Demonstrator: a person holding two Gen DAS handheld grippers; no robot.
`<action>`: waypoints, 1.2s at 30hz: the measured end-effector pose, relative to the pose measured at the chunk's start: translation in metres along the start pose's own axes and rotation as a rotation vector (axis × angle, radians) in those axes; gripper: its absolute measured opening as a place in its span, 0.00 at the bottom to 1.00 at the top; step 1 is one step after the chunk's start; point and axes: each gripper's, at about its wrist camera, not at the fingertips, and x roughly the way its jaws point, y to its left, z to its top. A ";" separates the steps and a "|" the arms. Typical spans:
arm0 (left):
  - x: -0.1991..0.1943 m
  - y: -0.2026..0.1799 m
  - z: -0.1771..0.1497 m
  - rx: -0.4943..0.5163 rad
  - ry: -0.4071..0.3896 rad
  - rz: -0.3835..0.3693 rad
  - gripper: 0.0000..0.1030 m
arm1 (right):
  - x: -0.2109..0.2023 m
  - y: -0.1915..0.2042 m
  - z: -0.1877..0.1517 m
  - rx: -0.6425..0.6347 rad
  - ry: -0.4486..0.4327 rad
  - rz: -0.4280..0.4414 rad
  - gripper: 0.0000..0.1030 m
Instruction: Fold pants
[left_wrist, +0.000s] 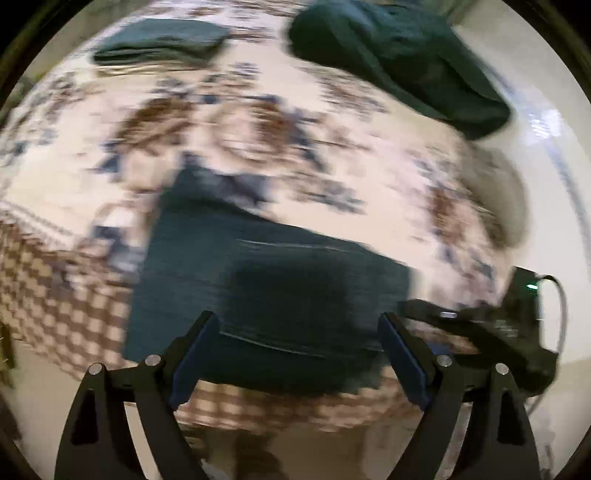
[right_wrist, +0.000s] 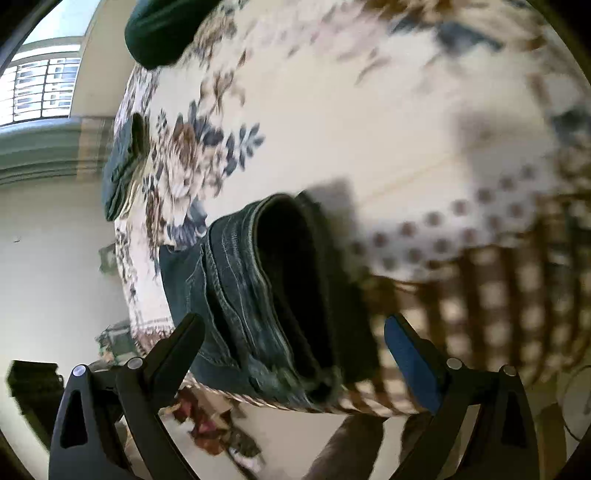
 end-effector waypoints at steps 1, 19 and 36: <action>0.005 0.014 0.003 -0.019 0.005 0.030 0.85 | 0.016 0.000 0.002 -0.002 0.045 -0.006 0.94; 0.084 0.115 0.080 -0.263 0.104 -0.040 0.85 | -0.030 -0.010 -0.015 -0.010 -0.128 -0.244 0.11; 0.138 0.110 0.107 -0.215 0.251 -0.217 0.64 | -0.016 -0.062 -0.016 0.242 -0.029 -0.062 0.63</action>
